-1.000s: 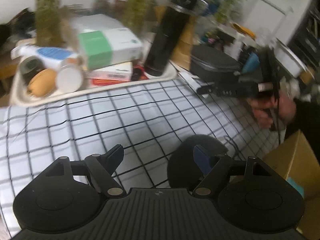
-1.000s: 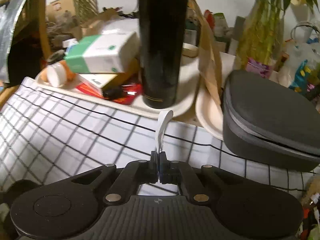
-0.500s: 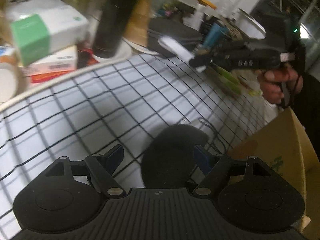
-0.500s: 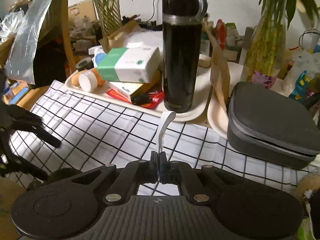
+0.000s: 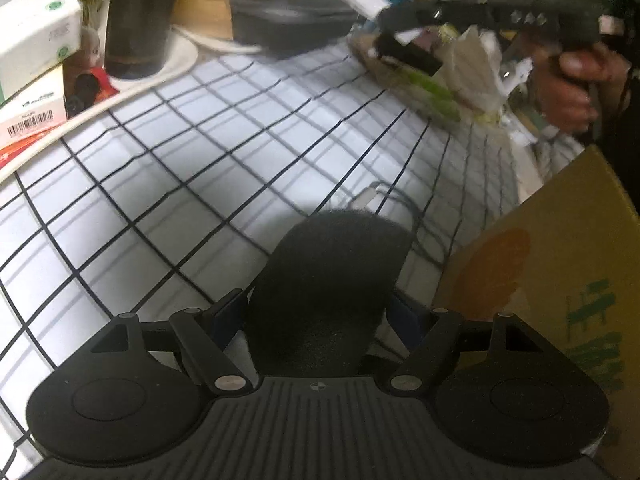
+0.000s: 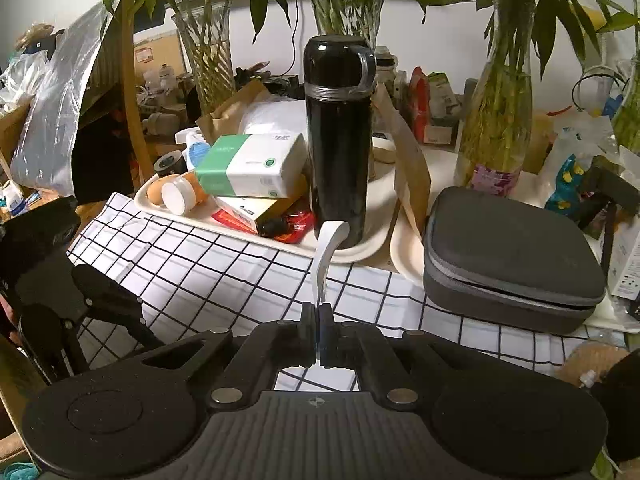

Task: Organize soft objects
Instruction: 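Close the left gripper on the black foam sponge while the right holds the strip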

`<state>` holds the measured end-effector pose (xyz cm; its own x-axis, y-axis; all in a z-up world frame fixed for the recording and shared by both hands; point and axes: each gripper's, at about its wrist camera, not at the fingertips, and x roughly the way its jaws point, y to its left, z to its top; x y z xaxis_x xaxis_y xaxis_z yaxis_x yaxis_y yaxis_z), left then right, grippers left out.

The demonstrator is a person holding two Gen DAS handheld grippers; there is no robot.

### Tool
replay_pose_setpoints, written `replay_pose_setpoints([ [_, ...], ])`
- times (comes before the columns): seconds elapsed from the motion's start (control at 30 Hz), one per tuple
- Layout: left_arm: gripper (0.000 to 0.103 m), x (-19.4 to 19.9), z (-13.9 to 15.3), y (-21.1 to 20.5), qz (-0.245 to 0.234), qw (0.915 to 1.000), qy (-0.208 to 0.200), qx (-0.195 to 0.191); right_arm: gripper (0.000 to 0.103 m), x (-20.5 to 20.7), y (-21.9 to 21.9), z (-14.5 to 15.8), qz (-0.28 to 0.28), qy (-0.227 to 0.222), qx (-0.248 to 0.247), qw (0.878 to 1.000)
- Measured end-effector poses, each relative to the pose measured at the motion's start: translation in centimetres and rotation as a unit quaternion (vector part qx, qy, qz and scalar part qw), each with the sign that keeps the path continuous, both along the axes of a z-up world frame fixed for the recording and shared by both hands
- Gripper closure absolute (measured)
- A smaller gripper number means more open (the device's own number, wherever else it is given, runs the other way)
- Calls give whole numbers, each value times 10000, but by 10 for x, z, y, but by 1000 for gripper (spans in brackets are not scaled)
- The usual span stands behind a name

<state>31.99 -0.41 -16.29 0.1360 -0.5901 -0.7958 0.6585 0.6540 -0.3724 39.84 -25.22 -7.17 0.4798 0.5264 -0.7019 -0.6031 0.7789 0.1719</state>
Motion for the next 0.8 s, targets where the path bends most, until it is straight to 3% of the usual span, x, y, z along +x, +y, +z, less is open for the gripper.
replay_pose_setpoints([
  [0.2,37,-6,4,-5,-114,9992,-335,206,99,-2,-2,3,-4,-55,0,10000],
  [0.47,40,0,26,15,524,9965,-649,5,99,-10,-2,-1,10,-44,-151,9999],
  [0.8,41,1,48,23,1275,9862,-963,438,99,-24,-4,4,13,-68,-268,9996],
])
